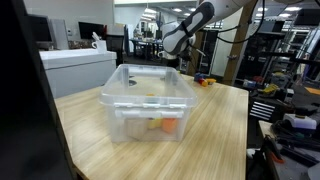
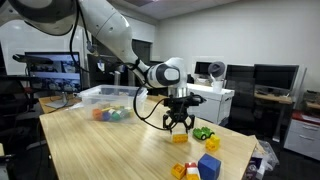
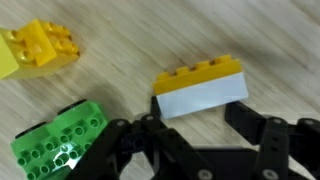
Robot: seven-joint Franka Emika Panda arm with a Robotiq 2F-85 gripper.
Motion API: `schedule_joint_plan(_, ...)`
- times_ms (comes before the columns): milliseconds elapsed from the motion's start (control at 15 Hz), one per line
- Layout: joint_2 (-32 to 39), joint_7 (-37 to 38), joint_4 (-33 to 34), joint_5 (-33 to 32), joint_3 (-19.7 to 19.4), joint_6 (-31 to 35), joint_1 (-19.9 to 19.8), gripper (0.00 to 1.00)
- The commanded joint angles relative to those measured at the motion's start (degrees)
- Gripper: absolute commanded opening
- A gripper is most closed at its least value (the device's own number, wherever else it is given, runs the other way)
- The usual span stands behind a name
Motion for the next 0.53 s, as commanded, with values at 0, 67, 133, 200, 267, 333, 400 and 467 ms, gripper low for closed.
schedule_joint_plan(0,-1.0,-1.5,-2.2,-0.2,0.1,1.6,-0.3,0.38)
schedule_joint_plan(67,-1.1,-1.5,-2.2,-0.3,0.1,1.7,-0.3,0.30)
schedule_joint_plan(133,-1.2,-1.6,-2.2,-0.3,0.1,1.9,-0.3,0.23)
schedule_joint_plan(200,-1.2,-1.6,-2.0,-0.4,0.0,1.9,-0.2,0.16)
schedule_joint_plan(267,-1.2,-2.2,-1.7,0.0,0.4,1.4,-0.5,0.18)
schedule_joint_plan(333,-1.2,-2.3,-1.7,0.0,0.4,1.2,-0.5,0.53)
schedule_joint_plan(400,-1.1,-2.5,-1.7,0.1,0.3,1.1,-0.5,0.49)
schedule_joint_plan(467,-1.2,-2.7,-1.8,0.1,0.3,0.9,-0.6,0.51)
